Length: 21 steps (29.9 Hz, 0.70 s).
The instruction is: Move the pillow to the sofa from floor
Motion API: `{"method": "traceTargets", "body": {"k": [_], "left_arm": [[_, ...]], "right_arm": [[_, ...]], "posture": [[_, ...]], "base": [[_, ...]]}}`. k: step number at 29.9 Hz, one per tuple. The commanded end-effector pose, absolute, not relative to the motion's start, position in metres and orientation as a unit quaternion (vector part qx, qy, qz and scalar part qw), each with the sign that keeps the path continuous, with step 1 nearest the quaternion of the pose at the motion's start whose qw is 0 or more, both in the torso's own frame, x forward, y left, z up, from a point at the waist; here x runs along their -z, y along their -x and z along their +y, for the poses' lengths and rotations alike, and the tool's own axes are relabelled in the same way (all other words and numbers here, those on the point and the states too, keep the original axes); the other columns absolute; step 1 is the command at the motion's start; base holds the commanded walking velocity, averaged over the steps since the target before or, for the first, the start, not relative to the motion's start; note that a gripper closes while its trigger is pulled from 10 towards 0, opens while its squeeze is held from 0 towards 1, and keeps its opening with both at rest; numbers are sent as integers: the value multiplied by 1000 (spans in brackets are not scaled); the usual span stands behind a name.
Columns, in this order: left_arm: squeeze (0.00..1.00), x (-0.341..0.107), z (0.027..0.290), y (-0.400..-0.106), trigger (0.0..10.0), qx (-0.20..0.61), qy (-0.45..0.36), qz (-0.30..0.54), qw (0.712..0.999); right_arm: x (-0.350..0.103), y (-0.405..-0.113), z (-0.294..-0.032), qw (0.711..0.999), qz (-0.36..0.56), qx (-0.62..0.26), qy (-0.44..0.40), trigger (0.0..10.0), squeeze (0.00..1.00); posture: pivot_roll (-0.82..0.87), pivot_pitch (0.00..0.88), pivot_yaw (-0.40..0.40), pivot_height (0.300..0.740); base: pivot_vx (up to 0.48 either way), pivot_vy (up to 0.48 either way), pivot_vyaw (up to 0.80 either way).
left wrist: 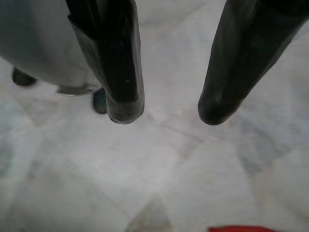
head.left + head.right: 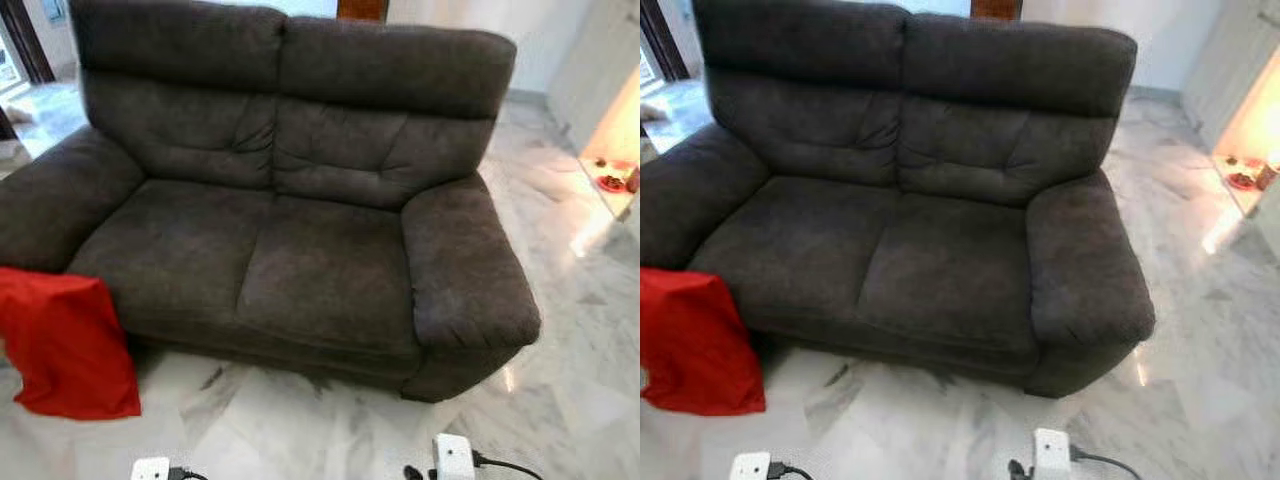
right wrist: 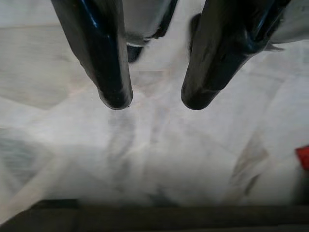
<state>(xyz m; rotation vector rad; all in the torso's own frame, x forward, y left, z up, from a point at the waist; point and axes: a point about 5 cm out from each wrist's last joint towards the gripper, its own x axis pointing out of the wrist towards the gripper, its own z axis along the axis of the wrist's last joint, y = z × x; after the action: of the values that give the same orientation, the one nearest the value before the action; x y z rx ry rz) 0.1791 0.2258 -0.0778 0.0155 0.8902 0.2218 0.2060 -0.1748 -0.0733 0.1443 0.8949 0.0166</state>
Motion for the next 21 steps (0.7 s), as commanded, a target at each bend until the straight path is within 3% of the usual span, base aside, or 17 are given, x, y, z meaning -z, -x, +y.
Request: {"method": "traceTargets", "body": {"k": [1,21], "left_arm": [[0,82,221,-174,10000,-109,4,440,892],[0,82,220,-174,10000,-108,4,440,892]], "right_arm": [[77,-198,-184,894,443,4,-66,10000,0],[78,-196,-184,894,443,1,-70,10000,0]], "posture": [[59,88,-3,740],[58,76,-2,740]], "base": [[0,480,0],[0,480,0]]}}
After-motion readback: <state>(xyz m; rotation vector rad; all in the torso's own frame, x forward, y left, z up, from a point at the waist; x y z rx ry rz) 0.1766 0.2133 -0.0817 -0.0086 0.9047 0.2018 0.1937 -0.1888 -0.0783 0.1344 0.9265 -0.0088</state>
